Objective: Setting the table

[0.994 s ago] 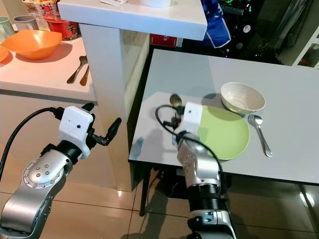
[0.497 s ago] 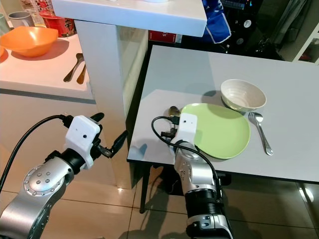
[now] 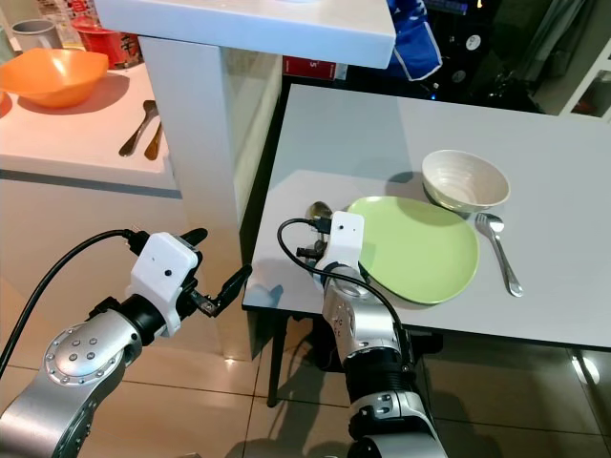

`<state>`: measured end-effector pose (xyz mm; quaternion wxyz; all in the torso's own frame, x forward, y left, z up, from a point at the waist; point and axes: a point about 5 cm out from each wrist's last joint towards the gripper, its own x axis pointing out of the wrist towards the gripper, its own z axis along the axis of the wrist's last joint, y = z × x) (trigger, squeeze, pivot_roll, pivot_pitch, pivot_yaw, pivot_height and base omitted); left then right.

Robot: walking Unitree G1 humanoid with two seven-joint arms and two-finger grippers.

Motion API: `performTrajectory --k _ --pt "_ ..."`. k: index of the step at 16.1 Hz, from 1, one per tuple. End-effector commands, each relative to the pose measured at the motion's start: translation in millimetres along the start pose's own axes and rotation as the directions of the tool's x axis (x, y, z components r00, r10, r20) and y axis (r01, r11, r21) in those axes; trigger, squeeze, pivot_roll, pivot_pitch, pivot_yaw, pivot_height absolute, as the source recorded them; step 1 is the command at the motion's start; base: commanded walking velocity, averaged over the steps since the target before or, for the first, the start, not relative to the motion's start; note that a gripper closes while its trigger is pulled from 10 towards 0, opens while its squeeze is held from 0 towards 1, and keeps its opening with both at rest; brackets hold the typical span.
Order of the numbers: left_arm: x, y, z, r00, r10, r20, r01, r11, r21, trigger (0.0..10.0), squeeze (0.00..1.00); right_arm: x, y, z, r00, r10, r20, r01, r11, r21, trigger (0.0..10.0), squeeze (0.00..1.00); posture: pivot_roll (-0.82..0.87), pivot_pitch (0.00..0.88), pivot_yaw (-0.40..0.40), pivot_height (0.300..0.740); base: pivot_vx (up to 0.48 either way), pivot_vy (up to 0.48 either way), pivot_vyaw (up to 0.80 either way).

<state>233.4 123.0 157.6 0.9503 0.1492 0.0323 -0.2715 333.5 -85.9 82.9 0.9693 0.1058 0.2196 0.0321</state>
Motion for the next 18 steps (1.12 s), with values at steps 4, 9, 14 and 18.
performTrajectory --k 4,9,14,18 --pt "-2.5 -4.0 1 1.000 -0.026 -0.005 0.026 1.000 -0.004 10.0 0.00 5.5 0.6 -1 1.000 -0.018 -0.001 0.018 1.000 0.019 10.0 1.00 -0.01 0.066 -0.062 0.740 0.000 0.000 0.00" --pt "-1.1 -1.9 2 1.000 -0.022 -0.003 0.022 1.000 -0.004 10.0 0.00 7.8 3.8 3 1.000 0.011 0.028 -0.011 1.000 0.023 10.0 1.00 -0.01 0.058 -0.061 0.740 0.000 0.000 0.00" --pt "2.0 -0.4 4 1.000 -0.013 0.007 0.013 1.000 0.001 10.0 0.00 7.0 6.0 21 0.992 0.024 0.121 -0.029 0.999 0.044 10.0 1.00 -0.01 0.039 -0.065 0.740 0.000 0.000 0.00" --pt "12.5 19.3 19 0.984 0.164 0.066 -0.162 0.986 -0.038 10.0 0.00 -33.5 4.9 98 0.872 0.128 0.473 -0.173 0.984 0.053 10.0 0.00 -0.01 0.000 -0.074 0.740 0.000 0.000 0.00"
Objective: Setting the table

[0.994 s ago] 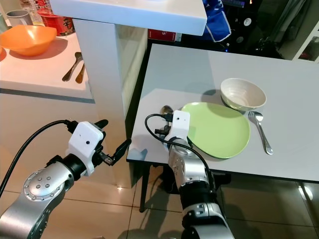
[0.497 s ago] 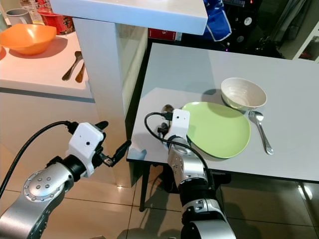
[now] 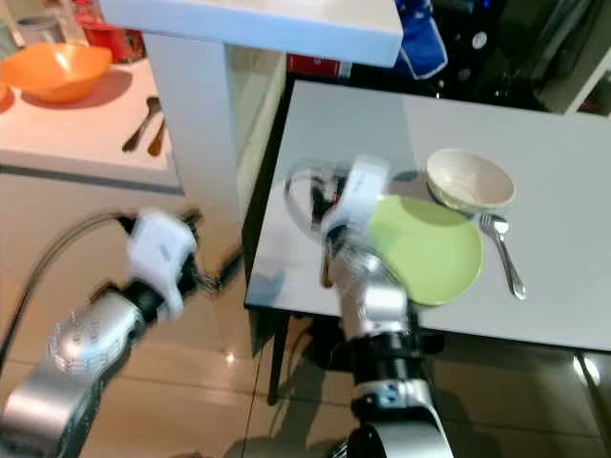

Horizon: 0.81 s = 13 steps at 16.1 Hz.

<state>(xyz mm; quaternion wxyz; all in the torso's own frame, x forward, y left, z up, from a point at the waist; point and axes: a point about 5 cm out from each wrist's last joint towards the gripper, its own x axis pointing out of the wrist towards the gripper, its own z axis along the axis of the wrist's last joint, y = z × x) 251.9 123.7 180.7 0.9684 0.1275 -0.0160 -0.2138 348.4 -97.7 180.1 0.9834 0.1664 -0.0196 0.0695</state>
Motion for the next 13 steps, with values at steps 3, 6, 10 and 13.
performTrajectory --k 3,6,10,13 --pt "7.1 12.0 11 0.992 0.123 0.023 -0.123 0.992 -0.001 10.0 0.00 -21.6 -11.4 38 0.992 0.024 0.122 -0.019 0.999 -0.047 10.0 0.00 0.01 0.000 -0.071 0.740 0.000 0.000 0.00" --pt "12.8 22.2 16 0.979 0.199 0.031 -0.200 0.980 0.010 10.0 0.00 -47.6 -34.6 36 0.997 -0.028 0.076 0.042 0.980 -0.193 10.0 0.00 0.02 0.000 -0.062 0.740 0.000 0.000 0.00" --pt "17.0 43.5 2 0.945 0.326 -0.029 -0.325 0.945 0.033 10.0 0.00 -73.1 -54.2 19 0.990 -0.139 -0.004 0.135 0.970 -0.201 10.0 0.00 0.02 0.000 -0.049 0.740 0.000 0.000 0.00" --pt "25.0 57.1 6 0.934 0.357 -0.018 -0.357 0.934 0.006 10.0 0.00 -76.1 -55.7 10 0.977 -0.197 -0.083 0.177 0.962 -0.207 10.0 0.00 -0.01 0.000 -0.020 0.740 0.000 0.318 -0.15"
